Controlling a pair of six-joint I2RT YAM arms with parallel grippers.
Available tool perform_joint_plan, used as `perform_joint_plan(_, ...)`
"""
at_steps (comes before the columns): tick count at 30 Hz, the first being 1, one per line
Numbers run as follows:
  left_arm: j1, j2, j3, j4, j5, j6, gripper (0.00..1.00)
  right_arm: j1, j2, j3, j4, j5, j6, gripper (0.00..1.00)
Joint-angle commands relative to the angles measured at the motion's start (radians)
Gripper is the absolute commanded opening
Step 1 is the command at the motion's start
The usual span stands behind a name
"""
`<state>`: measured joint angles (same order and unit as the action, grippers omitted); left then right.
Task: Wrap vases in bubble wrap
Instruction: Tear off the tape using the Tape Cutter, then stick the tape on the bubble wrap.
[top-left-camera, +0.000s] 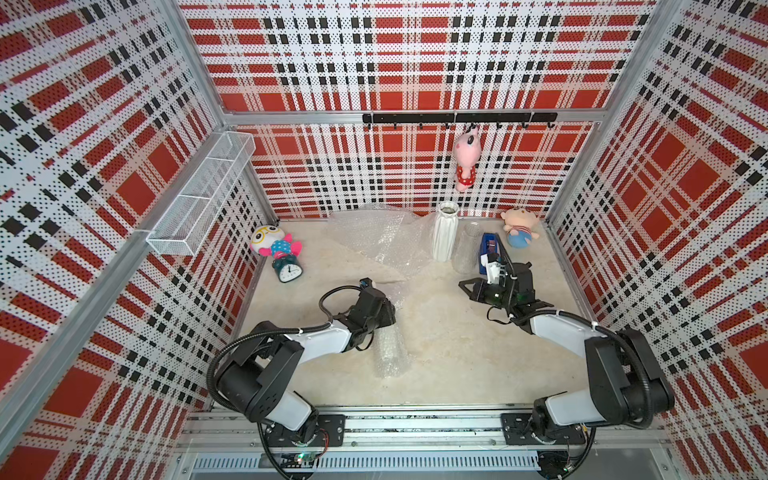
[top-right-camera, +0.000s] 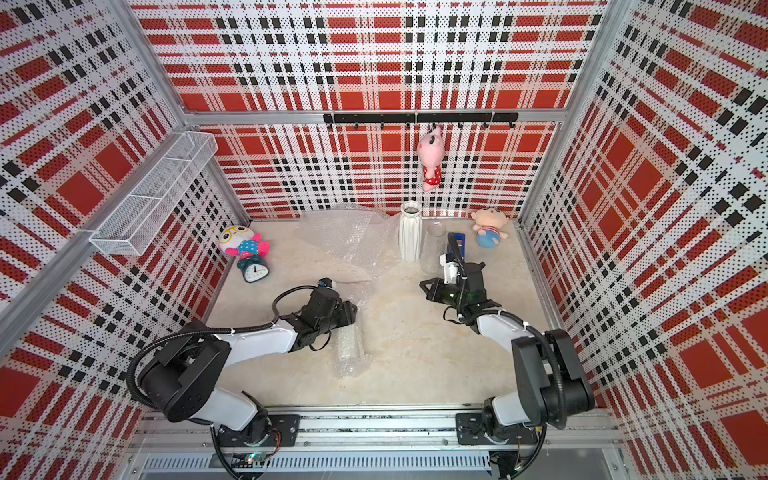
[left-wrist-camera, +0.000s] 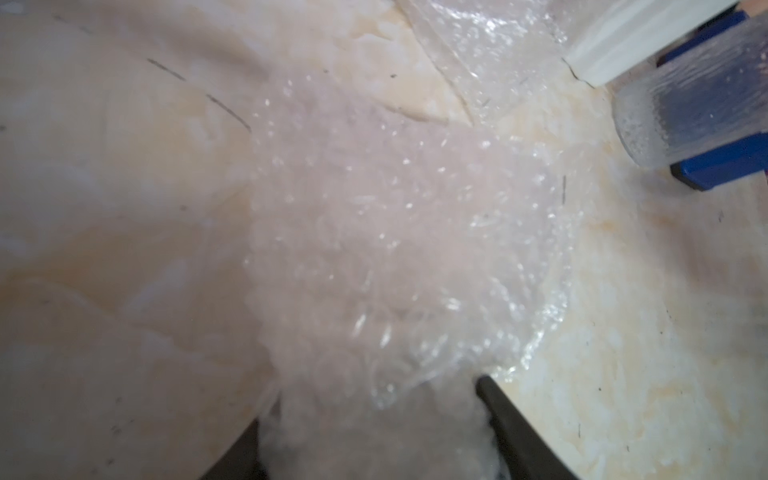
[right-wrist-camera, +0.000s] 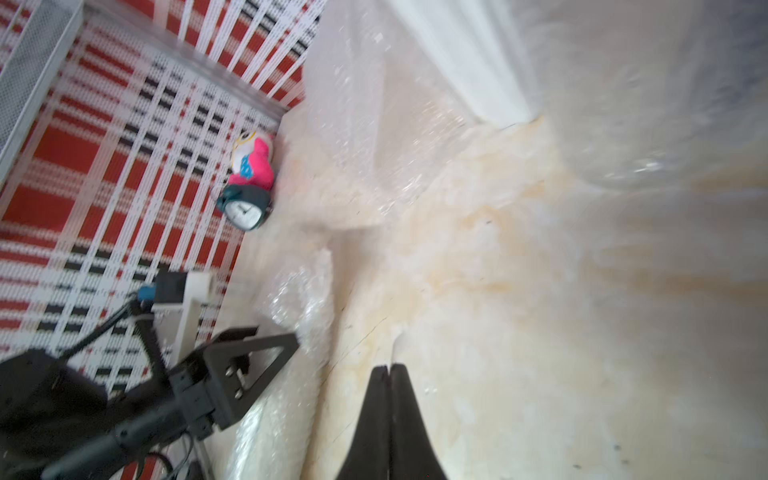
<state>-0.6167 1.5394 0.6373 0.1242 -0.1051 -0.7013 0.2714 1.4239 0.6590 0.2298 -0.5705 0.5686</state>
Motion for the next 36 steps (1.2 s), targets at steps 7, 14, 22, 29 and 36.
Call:
perform_joint_plan(7,-0.05,0.061,0.074,0.029,0.104,0.138,0.48,0.164,0.014,0.011,-0.098,-0.104,-0.261,0.0)
perform_joint_plan(14,-0.066,0.083,0.067,0.052,0.173,0.177,0.45,0.245,0.098,0.029,-0.044,-0.111,-0.274,0.0)
perform_joint_plan(22,-0.051,0.096,0.046,0.097,0.224,0.164,0.44,0.317,0.098,-0.02,0.042,-0.133,-0.273,0.0)
perform_joint_plan(29,-0.032,0.088,0.038,0.114,0.264,0.186,0.42,0.368,0.063,-0.039,0.026,-0.15,-0.329,0.0)
perform_joint_plan(36,-0.011,0.084,0.022,0.126,0.303,0.2,0.41,0.383,0.047,-0.05,0.038,-0.178,-0.339,0.0)
